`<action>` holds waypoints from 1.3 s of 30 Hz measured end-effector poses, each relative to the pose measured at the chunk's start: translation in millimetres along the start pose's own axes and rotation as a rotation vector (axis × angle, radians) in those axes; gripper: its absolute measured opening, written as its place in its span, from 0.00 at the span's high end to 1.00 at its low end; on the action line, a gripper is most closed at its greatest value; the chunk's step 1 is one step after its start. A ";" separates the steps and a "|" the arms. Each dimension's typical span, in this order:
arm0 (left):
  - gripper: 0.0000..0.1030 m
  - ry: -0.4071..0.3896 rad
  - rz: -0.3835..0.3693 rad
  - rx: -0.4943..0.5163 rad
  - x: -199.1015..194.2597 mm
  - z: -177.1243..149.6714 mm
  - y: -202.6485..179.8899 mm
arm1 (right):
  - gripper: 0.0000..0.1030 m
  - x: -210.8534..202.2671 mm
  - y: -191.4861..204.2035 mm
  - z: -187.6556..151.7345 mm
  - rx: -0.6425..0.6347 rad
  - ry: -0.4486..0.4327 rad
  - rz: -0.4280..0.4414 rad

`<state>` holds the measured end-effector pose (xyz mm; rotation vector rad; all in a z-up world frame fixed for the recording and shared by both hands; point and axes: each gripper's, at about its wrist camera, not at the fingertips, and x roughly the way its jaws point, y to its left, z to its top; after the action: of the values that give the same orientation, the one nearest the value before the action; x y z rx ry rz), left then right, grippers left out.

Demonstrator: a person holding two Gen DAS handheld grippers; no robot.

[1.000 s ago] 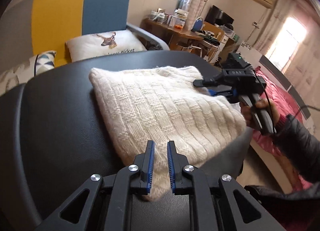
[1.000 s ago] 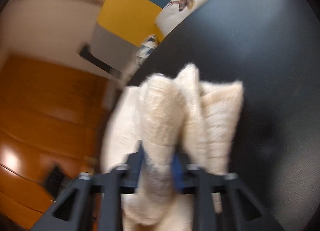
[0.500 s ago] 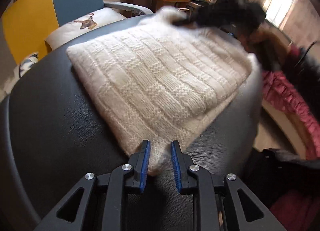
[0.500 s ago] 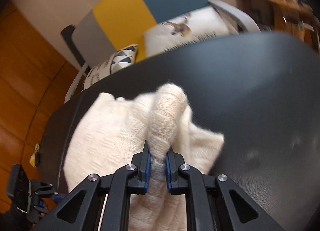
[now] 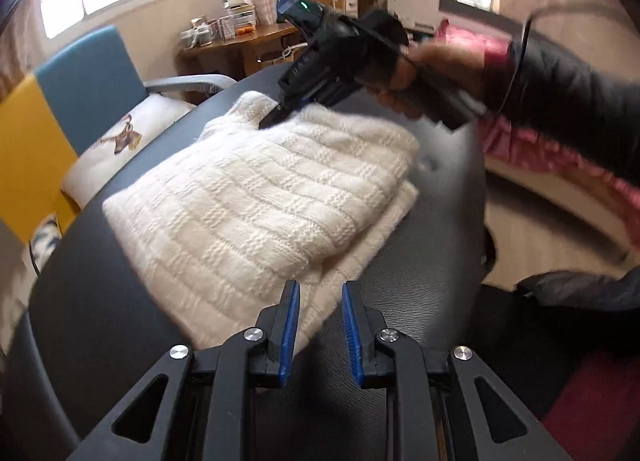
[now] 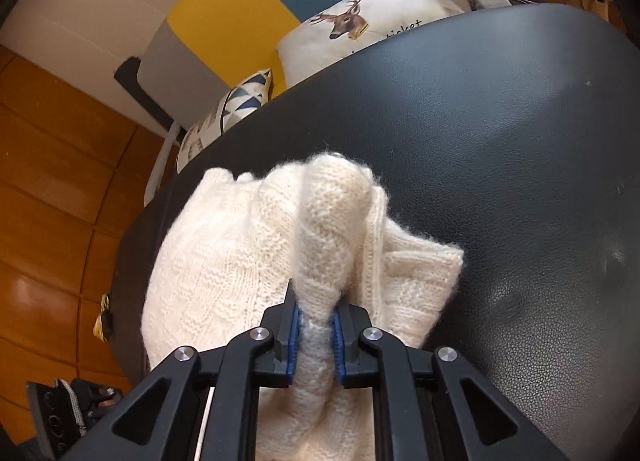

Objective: Fold clothes

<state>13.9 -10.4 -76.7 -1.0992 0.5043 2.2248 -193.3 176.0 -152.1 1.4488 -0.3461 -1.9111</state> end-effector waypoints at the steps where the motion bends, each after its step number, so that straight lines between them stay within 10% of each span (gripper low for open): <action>1: 0.79 0.018 0.014 0.025 8.1 -0.5 -0.3 | 0.87 0.2 -1.2 0.3 0.002 0.005 0.005; 8: 0.80 0.075 0.138 0.116 35.4 -9.8 -1.4 | 0.87 -5.3 1.4 9.3 -0.029 0.031 0.034; 18: 1.00 0.173 -0.042 0.252 37.7 -39.1 -18.1 | 0.84 -2.0 -34.2 -1.3 0.023 -0.025 0.058; 26: 1.00 0.055 -0.136 -0.050 3.6 -30.1 22.4 | 0.69 -82.5 -21.4 -29.1 -0.031 -0.111 0.217; 39: 0.88 -0.119 -0.156 -0.444 -5.1 0.3 96.0 | 0.59 -72.1 23.2 -100.6 -0.288 0.187 0.147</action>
<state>-47.3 -83.8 -65.7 -1.1638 -0.1330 2.3014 -83.0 227.3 -119.6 1.3552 -0.0821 -1.6189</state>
